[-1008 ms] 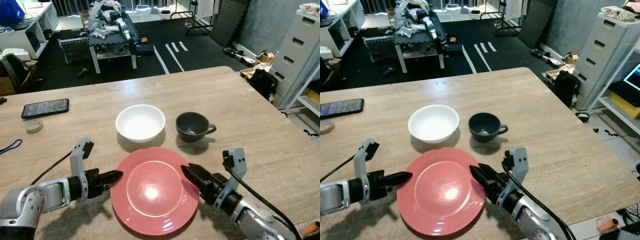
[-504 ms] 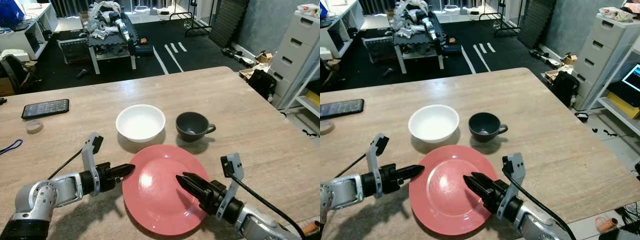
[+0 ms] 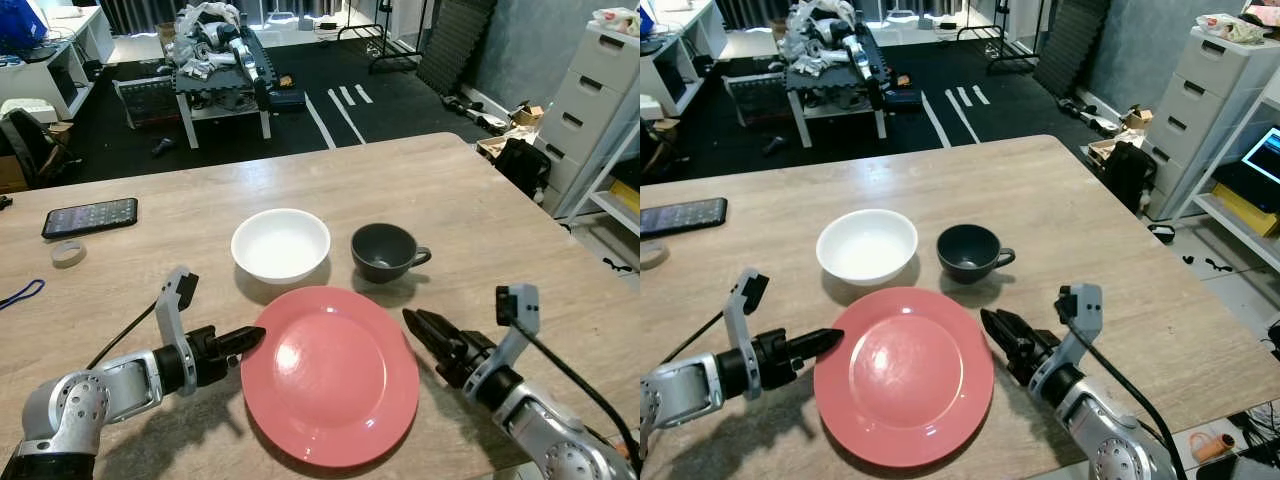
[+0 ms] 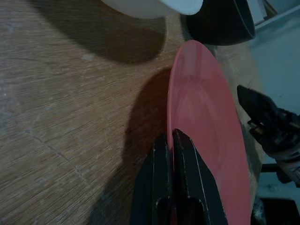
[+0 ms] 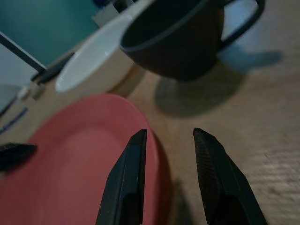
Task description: Setting the table
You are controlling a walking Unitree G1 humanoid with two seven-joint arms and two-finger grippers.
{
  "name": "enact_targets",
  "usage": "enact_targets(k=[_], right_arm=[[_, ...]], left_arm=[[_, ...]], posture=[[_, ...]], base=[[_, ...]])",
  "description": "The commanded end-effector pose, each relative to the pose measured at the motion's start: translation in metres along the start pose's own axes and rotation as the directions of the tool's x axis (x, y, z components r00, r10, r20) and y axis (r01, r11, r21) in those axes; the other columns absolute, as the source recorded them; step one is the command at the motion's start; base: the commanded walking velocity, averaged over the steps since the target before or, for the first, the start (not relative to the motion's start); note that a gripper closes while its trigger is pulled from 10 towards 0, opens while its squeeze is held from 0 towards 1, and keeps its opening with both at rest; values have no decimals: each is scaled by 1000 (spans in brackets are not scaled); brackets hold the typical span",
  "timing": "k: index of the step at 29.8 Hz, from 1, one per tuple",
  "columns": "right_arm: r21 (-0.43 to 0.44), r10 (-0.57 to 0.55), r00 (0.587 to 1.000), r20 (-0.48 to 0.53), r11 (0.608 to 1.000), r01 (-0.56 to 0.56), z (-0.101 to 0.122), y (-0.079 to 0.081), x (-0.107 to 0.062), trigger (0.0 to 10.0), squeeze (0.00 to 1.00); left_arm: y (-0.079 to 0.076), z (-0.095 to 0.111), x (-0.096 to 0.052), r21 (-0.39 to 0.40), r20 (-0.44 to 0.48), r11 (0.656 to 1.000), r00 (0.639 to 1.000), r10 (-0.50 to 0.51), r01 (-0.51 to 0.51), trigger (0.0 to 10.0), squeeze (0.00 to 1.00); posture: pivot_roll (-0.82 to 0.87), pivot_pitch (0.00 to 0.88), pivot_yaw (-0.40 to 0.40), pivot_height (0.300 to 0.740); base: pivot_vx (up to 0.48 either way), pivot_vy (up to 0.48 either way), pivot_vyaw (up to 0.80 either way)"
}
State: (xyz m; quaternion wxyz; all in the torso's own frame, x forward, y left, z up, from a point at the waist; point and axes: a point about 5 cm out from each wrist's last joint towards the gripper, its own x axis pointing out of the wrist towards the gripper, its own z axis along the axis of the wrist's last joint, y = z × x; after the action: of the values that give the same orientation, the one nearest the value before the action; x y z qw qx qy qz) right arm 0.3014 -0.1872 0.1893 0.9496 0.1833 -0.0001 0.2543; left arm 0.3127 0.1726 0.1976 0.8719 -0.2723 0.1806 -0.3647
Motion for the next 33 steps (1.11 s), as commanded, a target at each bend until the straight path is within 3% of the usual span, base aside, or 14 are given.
enact_targets(k=[1,7,13,16,20,21,22,23,24,25,29,30,31,33], right_arm=[[-1,48,994,-95,999,-48,-16,3,-5,10000,0],[36,164,959,-233,986,-160,-33,11,-18,10000,0],[66,183,942,-283,983,-171,-45,12,-21,10000,0],[112,214,935,-282,975,-190,-49,16,-20,10000,0],[303,297,928,-226,927,-223,-54,30,-16,10000,0],[303,297,928,-226,927,-223,-54,30,-16,10000,0],[328,307,928,-213,917,-228,-54,32,-15,9843,0],[351,320,926,-199,906,-237,-53,34,-14,8510,0],[371,329,926,-186,896,-244,-52,36,-13,8275,0],[389,346,922,-172,884,-259,-51,39,-12,9059,0],[407,388,910,-148,862,-302,-47,46,-10,9020,0],[403,393,909,-142,861,-309,-45,48,-8,7490,0],[403,393,909,-142,861,-309,-45,48,-8,7490,0],[401,391,910,-135,862,-311,-43,50,-6,4941,0]], left_arm=[[4,-6,-4,-9,-22,1000,999,27,-27,0,0],[4,-9,-4,16,-22,999,999,29,-29,0,0],[0,-10,-3,58,-24,998,1000,14,-12,0,0],[-1,-9,-3,94,-20,995,1000,19,-17,0,0],[-2,-6,-2,218,3,975,999,51,-51,0,0],[-2,-6,-2,218,3,975,999,51,-51,0,0],[-3,-6,-1,231,8,971,998,55,-56,0,0],[-2,-5,-1,248,14,967,998,61,-62,0,0],[-2,-5,0,254,17,965,998,63,-65,0,0],[-2,-4,1,267,24,961,997,68,-72,0,0],[-3,-1,3,278,42,958,997,68,-77,0,0],[-4,0,5,280,48,957,997,63,-74,0,0],[-4,0,5,280,48,957,997,63,-74,0,0],[-5,2,6,285,55,956,997,56,-69,0,0]], posture=[[43,237,129,740],[33,234,125,740],[36,233,122,740],[38,232,121,740],[44,234,121,740],[44,234,121,740],[44,235,122,740],[44,235,122,740],[45,236,121,740],[45,236,121,740],[43,238,121,740],[42,238,121,740],[42,238,121,740],[42,238,121,740]], base=[[0,0,0],[0,0,0],[0,0,0],[0,0,0],[0,0,0],[0,0,0],[0,0,0],[0,0,0],[0,0,0],[0,0,0],[0,0,0],[0,0,0],[0,0,0],[0,0,0]])
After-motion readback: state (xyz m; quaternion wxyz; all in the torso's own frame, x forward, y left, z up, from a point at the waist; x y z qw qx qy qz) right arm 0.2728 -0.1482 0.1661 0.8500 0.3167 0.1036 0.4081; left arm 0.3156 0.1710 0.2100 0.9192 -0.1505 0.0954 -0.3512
